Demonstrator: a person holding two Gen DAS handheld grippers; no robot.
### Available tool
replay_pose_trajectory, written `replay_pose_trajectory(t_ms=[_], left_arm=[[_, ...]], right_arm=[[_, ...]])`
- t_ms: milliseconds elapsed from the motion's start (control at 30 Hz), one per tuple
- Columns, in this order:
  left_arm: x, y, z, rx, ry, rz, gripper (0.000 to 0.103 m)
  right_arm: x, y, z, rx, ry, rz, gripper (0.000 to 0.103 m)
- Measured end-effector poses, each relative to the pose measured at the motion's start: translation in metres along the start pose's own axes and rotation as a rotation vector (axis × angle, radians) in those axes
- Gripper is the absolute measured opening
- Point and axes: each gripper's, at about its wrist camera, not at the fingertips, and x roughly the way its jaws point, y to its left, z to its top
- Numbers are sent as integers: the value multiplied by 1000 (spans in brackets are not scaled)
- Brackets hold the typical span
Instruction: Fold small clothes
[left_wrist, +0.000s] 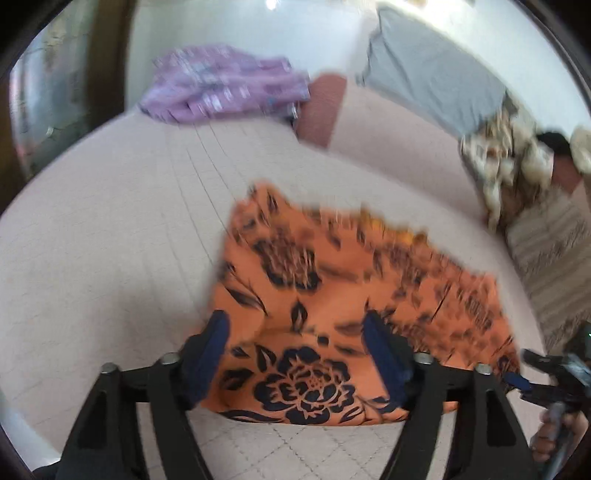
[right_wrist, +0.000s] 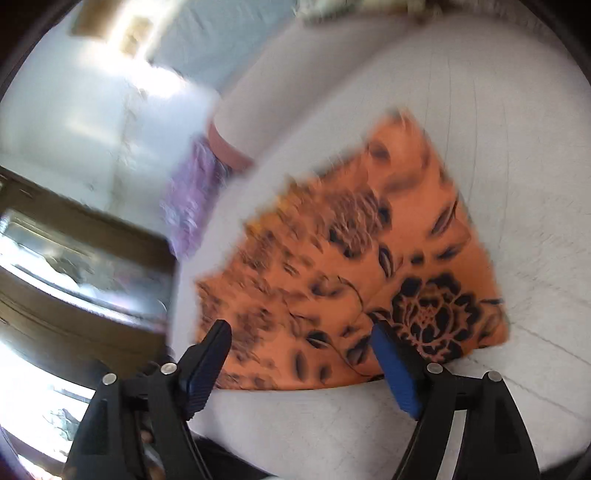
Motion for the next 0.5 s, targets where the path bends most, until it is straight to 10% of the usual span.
replay_pose_trajectory(t_ms=[100, 267, 500], left_arm=[[45, 5, -15, 44, 164, 115, 75], [23, -4, -1, 55, 22, 78, 77], [54, -12, -11, 128, 95, 179, 80]], right_arm=[[9, -25, -1, 125, -22, -37, 70], [-9, 18, 39, -51, -82, -43, 80], [66, -31, 145, 106, -43, -106, 80]])
